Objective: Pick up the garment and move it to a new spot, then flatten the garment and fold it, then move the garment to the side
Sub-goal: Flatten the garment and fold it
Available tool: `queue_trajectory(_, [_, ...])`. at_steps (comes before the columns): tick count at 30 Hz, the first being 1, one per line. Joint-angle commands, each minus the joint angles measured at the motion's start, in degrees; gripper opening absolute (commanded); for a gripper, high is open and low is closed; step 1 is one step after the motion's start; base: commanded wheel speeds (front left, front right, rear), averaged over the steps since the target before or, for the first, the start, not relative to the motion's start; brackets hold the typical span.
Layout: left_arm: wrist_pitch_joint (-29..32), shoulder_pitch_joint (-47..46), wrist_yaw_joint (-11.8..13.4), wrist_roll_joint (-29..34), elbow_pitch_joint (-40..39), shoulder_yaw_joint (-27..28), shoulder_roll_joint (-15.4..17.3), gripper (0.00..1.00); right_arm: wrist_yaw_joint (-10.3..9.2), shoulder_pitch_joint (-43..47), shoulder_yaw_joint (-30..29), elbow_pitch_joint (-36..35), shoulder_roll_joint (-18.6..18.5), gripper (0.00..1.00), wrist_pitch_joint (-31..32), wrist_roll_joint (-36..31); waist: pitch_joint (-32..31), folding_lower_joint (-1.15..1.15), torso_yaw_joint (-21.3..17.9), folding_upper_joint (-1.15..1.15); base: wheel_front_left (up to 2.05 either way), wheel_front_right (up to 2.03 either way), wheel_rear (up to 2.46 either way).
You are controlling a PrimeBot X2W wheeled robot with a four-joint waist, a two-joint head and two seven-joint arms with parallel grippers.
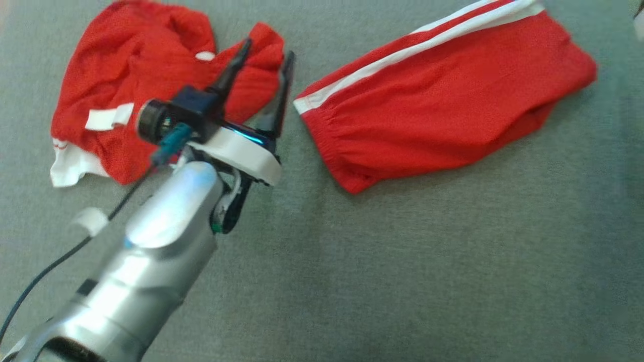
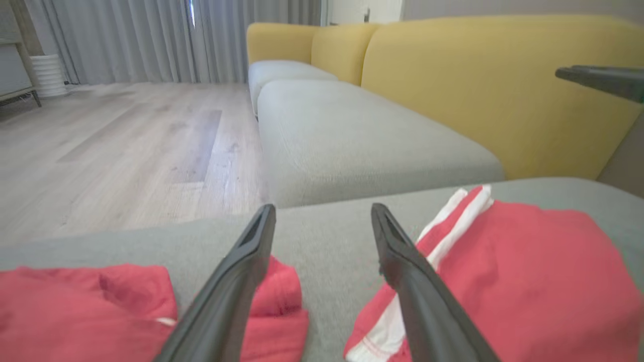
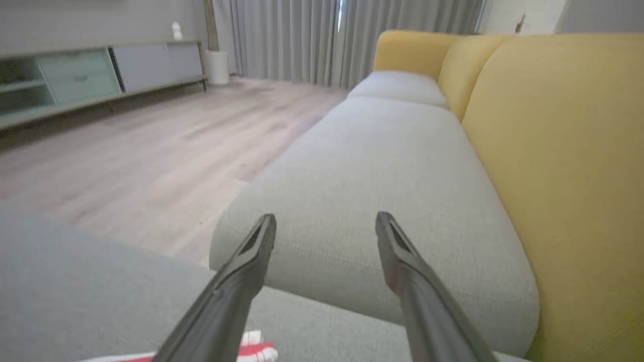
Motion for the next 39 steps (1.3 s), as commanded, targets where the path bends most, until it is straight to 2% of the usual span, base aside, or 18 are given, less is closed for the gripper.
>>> queue_trajectory(1, [-0.65,0.55,0.79,0.01,-3.51,3.85,2.49,1.0,-0.05,2.5,-1.1,-1.67,0.45,1.0,-1.67,0.86,-2.92,0.01,-2.16,0.0,0.0,0.0,0.0])
queue_trajectory(2, [-0.65,0.55,0.79,0.01,-3.51,3.85,2.49,1.0,-0.05,2.5,-1.1,-1.67,0.45,1.0,-1.67,0.86,-2.92,0.01,-2.16,0.0,0.0,0.0,0.0])
queue_trajectory(6, [-0.68,5.88,2.52,2.37,-10.07,9.95,4.11,1.0,-0.05,6.59,-5.81,-4.74,1.79,1.0,-3.41,1.01,-6.46,0.01,-4.37,0.0,0.0,0.0,0.0])
queue_trajectory(11, [-0.69,13.67,3.07,5.05,-15.51,15.84,4.41,1.0,-0.05,15.34,-18.51,-13.1,4.24,1.0,-3.53,-3.44,-10.19,0.01,-6.61,0.0,0.0,0.0,0.0])
queue_trajectory(16, [-0.69,21.02,1.99,7.62,-17.19,18.75,3.07,1.0,-0.05,29.01,-30.64,-21.2,10.96,1.0,-3.54,-11.66,-13.73,0.01,-7.85,0.0,0.0,0.0,0.0])
queue_trajectory(22, [-0.69,28.96,0.22,10.74,-16.79,20.89,0.46,1.0,-0.05,44.58,-39.59,-28.21,21.0,1.0,-3.55,-22.23,-17.32,0.01,-8.22,0.0,0.0,0.0,0.0])
queue_trajectory(25, [-0.69,32.63,-0.7,11.81,-16.71,22.76,-1.14,1.0,-0.05,50.6,-42.42,-30.01,25.41,1.0,-3.55,-26.57,-18.66,0.01,-8.39,0.0,0.0,0.0,0.0])
queue_trajectory(28, [-0.7,35.66,-1.68,13.41,-16.31,24.3,-2.41,1.0,-0.05,55.02,-43.53,-31.07,28.03,1.0,-3.55,-29.08,-19.59,0.01,-8.5,0.0,0.0,0.0,0.0])
queue_trajectory(39, [-0.7,39.41,-5.56,18.06,-15.58,29.94,-5.79,1.0,-0.05,59.49,-44.52,-33.16,30.18,1.0,-2.19,-31.66,-20.55,0.01,-8.04,0.0,0.0,0.0,0.0])
